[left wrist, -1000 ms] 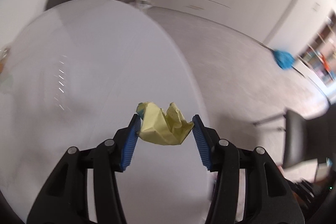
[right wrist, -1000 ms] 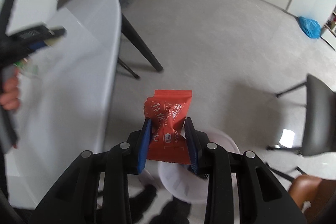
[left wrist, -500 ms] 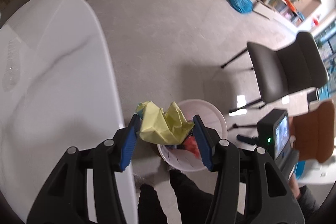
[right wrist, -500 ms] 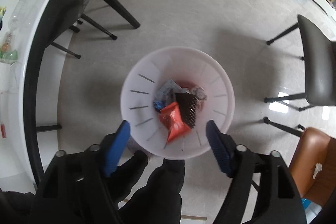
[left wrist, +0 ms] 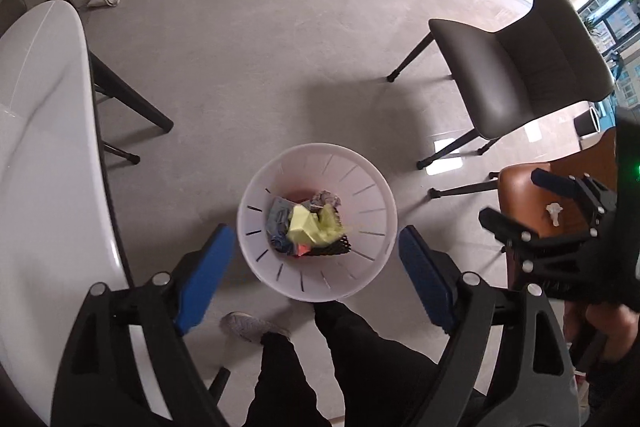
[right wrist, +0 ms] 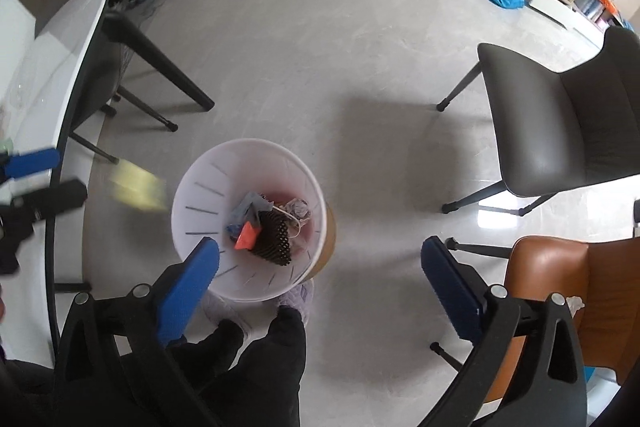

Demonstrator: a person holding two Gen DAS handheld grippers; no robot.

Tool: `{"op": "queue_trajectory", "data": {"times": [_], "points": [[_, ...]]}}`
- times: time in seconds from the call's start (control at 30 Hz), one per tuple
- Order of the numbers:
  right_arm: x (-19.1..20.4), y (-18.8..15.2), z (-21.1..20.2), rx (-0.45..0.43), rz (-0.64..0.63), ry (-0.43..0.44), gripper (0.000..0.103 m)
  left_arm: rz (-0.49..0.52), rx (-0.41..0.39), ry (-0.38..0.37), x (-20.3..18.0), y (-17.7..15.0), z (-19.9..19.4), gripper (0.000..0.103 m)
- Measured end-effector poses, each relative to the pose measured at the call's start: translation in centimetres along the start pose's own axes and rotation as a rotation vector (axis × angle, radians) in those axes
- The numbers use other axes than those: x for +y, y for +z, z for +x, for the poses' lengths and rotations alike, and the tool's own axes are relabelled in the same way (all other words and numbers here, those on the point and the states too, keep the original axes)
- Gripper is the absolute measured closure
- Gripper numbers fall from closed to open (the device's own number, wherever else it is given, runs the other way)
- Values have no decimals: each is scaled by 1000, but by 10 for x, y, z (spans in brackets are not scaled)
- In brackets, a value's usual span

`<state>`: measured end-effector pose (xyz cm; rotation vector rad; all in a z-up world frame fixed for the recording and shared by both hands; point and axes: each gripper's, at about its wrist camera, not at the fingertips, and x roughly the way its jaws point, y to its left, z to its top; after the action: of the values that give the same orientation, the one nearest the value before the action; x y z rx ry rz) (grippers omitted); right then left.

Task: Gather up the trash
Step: 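Carry the packet and yellow paper to the wastebasket and open both grippers, then return to the table and grasp the clear plastic bottle with the right gripper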

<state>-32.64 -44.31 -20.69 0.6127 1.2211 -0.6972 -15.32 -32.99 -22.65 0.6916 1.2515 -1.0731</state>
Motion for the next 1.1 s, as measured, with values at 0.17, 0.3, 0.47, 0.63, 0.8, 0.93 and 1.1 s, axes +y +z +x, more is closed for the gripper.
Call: {"op": "queue_trajectory", "data": {"times": [0.17, 0.3, 0.47, 0.63, 0.8, 0.93, 1.1], "points": [[7, 7, 0, -3, -12, 38, 3, -3, -37, 27, -3, 0, -17, 10], [37, 23, -14, -42, -101, 65, 3, -89, -111, 59, 23, -1, -50, 9], [102, 51, -34, -93, -269, 129, 3, -251, -207, 123, 71, -12, -94, 8], [200, 77, -50, -152, -434, 229, 3, -455, -302, 251, 145, -49, -144, 8], [299, 92, -62, -186, -550, 328, 3, -651, -356, 360, 228, -94, -183, 8], [377, 105, -68, -197, -600, 398, 3, -755, -393, 416, 276, -126, -205, 8], [457, 118, -70, -197, -632, 428, 3, -828, -431, 444, 320, -157, -221, 8]]}}
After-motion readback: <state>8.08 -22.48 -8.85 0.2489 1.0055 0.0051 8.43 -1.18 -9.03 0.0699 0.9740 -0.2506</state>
